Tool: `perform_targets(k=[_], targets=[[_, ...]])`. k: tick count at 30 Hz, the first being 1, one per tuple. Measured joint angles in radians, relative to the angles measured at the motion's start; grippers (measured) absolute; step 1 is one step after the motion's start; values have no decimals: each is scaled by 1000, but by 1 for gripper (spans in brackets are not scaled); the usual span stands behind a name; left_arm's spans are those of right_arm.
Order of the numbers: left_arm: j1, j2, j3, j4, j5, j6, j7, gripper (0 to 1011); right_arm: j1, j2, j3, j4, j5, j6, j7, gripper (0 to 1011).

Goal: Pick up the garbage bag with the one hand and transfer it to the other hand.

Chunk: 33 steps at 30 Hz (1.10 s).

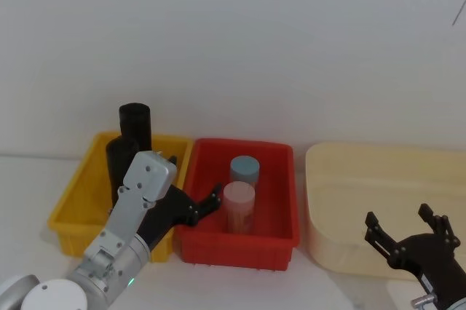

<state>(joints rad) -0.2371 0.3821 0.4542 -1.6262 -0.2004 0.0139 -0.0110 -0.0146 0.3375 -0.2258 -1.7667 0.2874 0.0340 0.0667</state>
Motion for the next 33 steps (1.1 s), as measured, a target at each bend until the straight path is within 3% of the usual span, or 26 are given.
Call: perform_targets(k=[33], targets=[[-5, 1, -1, 0, -4, 2, -14, 1001, 0, -2, 0, -1, 0, 4, 0, 1004]])
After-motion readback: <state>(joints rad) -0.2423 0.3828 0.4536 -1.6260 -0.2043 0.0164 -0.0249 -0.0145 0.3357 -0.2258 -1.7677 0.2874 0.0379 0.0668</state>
